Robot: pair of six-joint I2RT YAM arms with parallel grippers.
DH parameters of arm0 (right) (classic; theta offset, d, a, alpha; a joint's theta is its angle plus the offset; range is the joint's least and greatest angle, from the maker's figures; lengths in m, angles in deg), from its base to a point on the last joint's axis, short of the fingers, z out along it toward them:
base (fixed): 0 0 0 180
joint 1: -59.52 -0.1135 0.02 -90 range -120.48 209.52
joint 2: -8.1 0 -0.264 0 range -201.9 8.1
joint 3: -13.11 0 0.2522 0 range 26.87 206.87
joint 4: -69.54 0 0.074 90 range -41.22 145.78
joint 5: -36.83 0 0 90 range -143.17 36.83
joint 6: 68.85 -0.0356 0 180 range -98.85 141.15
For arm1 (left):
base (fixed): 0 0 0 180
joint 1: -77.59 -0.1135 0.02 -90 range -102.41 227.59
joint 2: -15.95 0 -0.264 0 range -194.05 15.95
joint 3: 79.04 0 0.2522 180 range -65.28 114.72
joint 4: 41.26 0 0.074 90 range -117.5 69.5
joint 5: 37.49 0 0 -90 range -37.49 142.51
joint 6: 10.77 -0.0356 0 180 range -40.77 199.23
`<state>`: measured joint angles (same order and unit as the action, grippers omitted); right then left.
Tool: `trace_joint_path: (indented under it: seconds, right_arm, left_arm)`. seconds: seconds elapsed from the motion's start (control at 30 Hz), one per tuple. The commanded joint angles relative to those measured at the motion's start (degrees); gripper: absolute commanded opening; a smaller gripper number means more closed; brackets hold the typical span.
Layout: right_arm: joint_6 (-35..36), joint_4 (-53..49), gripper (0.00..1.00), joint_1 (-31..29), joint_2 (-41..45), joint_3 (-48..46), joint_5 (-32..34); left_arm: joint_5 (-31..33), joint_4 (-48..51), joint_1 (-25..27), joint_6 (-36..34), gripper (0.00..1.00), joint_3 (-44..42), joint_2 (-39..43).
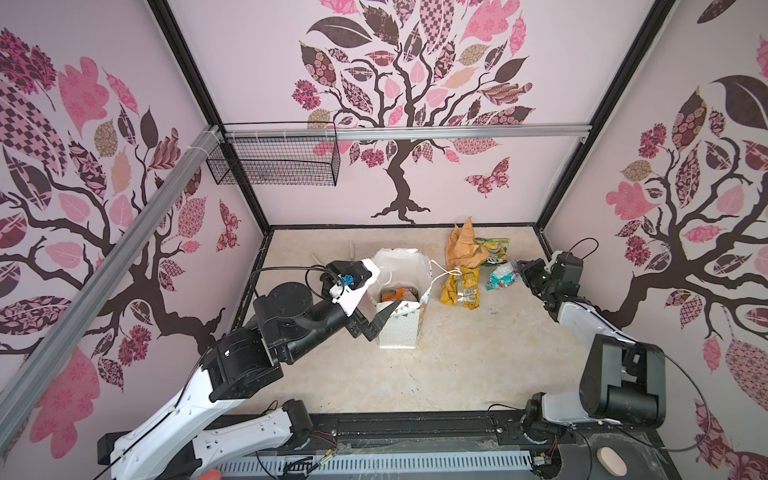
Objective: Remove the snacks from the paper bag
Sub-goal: 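Lower the teal snack bag beside the yellow chip bag and open the right gripper, then raise the right gripper back toward the bag while the left gripper approaches the bag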
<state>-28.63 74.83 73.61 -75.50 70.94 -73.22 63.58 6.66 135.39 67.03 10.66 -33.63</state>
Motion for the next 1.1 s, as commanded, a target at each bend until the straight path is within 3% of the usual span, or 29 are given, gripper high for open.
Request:
trace_joint_path:
  seconds: [0.0, 0.2, 0.33, 0.6, 0.8, 1.07]
  right_arm:
    - [-1.9, 8.9, 0.0, 0.3, -4.2, 1.0, -2.1]
    - [-4.5, 9.4, 0.0, 0.3, -10.9, 2.2, -4.6]
    - [-4.5, 7.6, 0.0, 0.3, -10.9, 0.0, -2.7]
    - [-2.3, 3.3, 0.22, 0.3, -9.3, -4.9, -1.9]
    - [-0.5, -1.9, 0.66, 0.3, -5.7, -5.4, 0.6]
    - [1.0, -7.1, 0.99, 0.3, 2.4, -4.6, 1.9]
  left_arm:
    - [-0.6, -2.5, 0.2, -1.0, 0.99, -1.2, -0.1]
    - [-0.8, -2.6, 0.2, -1.3, 0.99, -1.2, -1.1]
    - [-1.0, -3.2, 0.2, -1.3, 0.99, -1.1, -1.4]
    - [-2.0, -3.4, 0.2, 0.0, 0.99, -0.6, -2.0]
    - [-2.1, -3.2, 0.2, 1.6, 0.98, -0.6, -2.1]
    - [-1.7, -1.4, 0.2, 4.4, 0.99, 0.2, -3.5]
